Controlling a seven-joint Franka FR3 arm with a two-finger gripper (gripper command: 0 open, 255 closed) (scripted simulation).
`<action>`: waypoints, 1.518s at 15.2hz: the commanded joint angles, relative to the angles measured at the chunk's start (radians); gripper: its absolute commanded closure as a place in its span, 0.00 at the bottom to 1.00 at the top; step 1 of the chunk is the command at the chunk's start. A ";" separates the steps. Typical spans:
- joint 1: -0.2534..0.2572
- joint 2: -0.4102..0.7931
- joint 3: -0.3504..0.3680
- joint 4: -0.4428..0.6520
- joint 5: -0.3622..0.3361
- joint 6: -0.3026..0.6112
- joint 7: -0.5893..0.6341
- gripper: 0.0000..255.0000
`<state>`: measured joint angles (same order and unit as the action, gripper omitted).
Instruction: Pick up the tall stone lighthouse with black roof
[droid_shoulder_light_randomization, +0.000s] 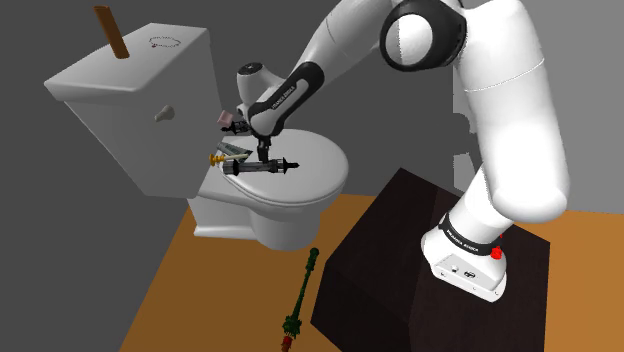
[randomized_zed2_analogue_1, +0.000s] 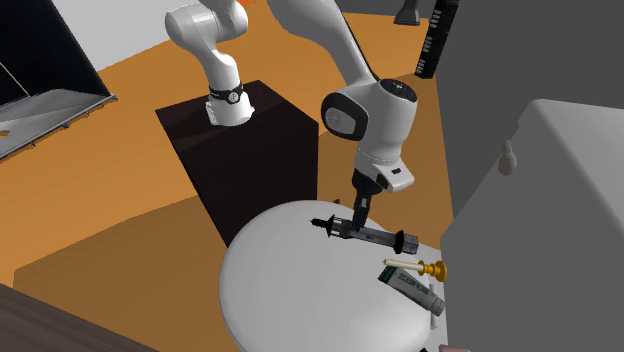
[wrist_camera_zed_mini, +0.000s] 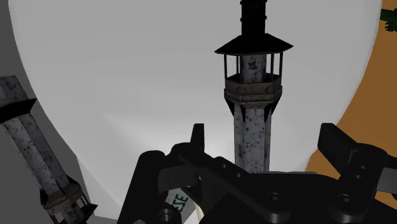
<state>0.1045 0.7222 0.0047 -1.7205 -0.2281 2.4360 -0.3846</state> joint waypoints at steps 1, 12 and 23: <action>0.008 0.077 0.003 0.081 -0.007 -0.004 -0.012 0.00; 0.017 0.199 -0.002 0.160 -0.015 0.038 -0.006 1.00; 0.014 0.176 0.000 0.149 -0.013 0.026 -0.011 1.00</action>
<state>0.1191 0.9077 0.0038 -1.5664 -0.2421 2.4668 -0.3945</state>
